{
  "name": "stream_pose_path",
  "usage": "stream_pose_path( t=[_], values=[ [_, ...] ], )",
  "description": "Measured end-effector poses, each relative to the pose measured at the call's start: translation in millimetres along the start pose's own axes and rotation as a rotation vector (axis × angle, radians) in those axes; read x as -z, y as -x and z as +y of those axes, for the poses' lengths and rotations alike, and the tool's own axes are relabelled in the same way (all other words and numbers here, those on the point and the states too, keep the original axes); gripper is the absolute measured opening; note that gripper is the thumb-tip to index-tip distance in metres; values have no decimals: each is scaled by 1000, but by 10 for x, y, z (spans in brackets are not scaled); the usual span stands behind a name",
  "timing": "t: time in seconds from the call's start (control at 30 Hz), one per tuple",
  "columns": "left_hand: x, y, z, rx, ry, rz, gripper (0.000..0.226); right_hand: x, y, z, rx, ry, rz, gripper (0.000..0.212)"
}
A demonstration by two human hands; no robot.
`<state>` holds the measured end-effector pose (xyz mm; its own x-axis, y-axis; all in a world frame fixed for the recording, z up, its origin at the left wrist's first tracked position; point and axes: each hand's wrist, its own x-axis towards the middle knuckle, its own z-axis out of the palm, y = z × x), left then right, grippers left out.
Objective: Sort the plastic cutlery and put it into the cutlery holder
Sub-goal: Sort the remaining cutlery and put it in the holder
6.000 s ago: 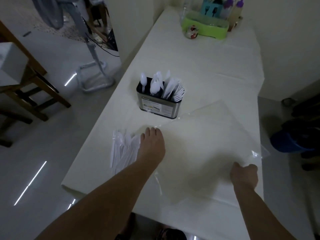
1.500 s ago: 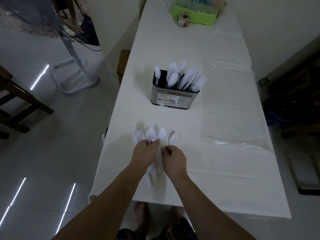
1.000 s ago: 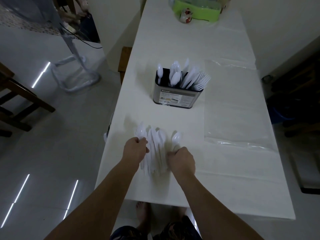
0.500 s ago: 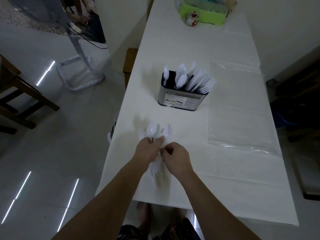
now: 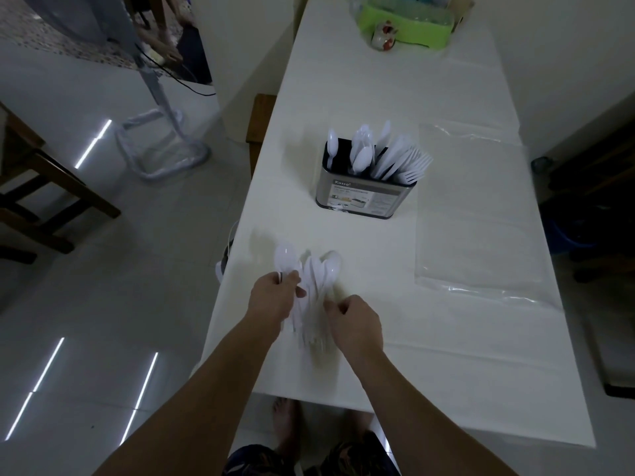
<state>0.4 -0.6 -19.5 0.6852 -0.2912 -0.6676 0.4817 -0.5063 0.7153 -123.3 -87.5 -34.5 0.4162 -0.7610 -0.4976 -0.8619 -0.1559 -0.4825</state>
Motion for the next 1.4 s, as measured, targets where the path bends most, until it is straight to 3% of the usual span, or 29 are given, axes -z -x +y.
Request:
stream_pose_path(
  t=[0.17,0.37,0.53,0.7,0.97,1.07,1.17,1.3,1.4],
  values=[
    [31,8,-11,-11,-17,8,23,-103,-77,-89,-37,54,17,43],
    [20,42,-34,35,58,-21,22,-94,-137,-208,-17,34,39,28],
    [8,41,-50,56,78,-35,24,-53,-147,-204,-30,23,5,36],
    [-28,4,-75,77,138,-62,23,-69,-207,-167,-19,55,6,21],
    [-125,18,-31,58,104,-82,25,18,-188,-87,-6,-8,26,28],
    [-139,-4,-21,53,83,-67,30,33,-59,-89,75,-68,83,22],
    [-144,-1,-18,28,40,-57,38,-74,128,-125,244,-117,37,14],
    [-101,15,-41,7,31,-55,32,-192,267,-176,434,-93,14,18],
    [-25,-2,-42,28,17,-26,32,-185,236,-120,378,-99,63,23]
  ],
)
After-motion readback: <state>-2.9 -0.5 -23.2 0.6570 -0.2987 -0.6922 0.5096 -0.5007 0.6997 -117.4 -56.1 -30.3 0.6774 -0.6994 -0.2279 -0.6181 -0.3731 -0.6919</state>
